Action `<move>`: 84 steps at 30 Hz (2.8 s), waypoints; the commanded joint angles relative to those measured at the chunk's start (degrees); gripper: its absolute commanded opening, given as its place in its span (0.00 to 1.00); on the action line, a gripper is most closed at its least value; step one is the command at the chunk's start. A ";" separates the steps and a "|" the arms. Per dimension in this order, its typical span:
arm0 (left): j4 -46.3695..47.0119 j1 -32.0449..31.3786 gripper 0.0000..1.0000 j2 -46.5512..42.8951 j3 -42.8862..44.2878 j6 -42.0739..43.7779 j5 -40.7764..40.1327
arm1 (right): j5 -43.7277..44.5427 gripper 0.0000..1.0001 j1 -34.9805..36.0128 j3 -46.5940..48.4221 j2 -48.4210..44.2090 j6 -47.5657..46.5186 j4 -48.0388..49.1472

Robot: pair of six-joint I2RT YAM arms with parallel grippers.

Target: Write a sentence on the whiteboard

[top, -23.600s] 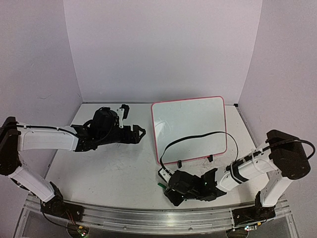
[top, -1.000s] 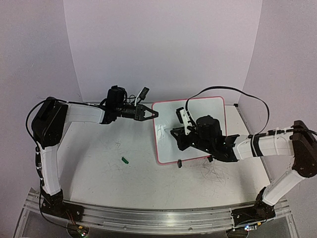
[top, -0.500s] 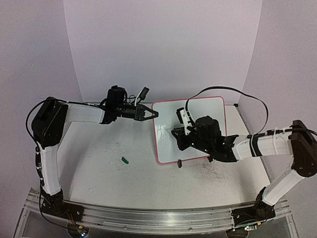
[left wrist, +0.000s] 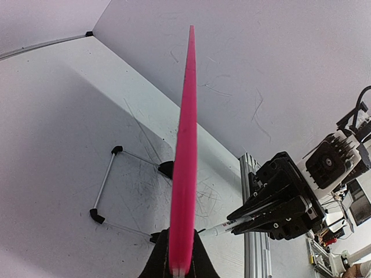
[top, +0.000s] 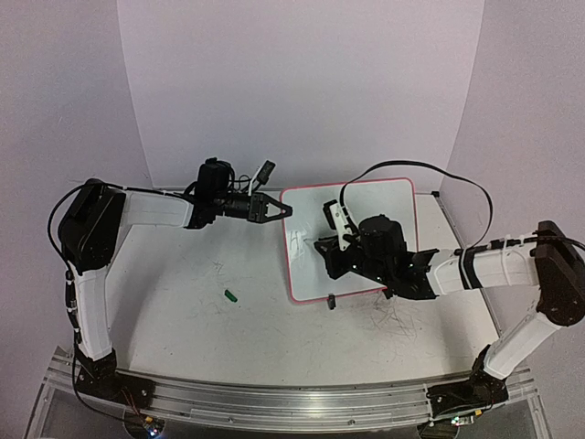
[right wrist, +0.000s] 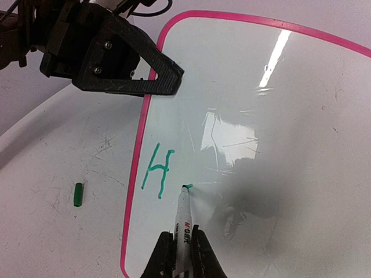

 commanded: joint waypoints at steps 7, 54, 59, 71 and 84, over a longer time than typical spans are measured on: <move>0.44 -1.37 0.00 0.47 0.61 -0.11 0.07 | -1.27 0.00 -0.16 2.36 1.28 -0.41 -0.77; 0.46 -1.56 0.00 0.49 0.64 -0.06 0.15 | 5.26 0.00 -0.88 1.55 -1.10 0.74 0.16; 0.46 -1.56 0.00 0.40 0.61 -0.03 0.11 | 4.80 0.00 -0.92 1.20 -1.16 0.74 -0.20; 0.47 -1.57 0.00 0.41 0.61 -0.03 0.14 | 3.00 0.00 -0.77 -1.20 -1.59 1.86 -2.12; 0.46 -1.56 0.00 0.30 0.61 -0.03 0.13 | 2.46 0.00 -0.82 -2.63 -2.55 1.97 -2.99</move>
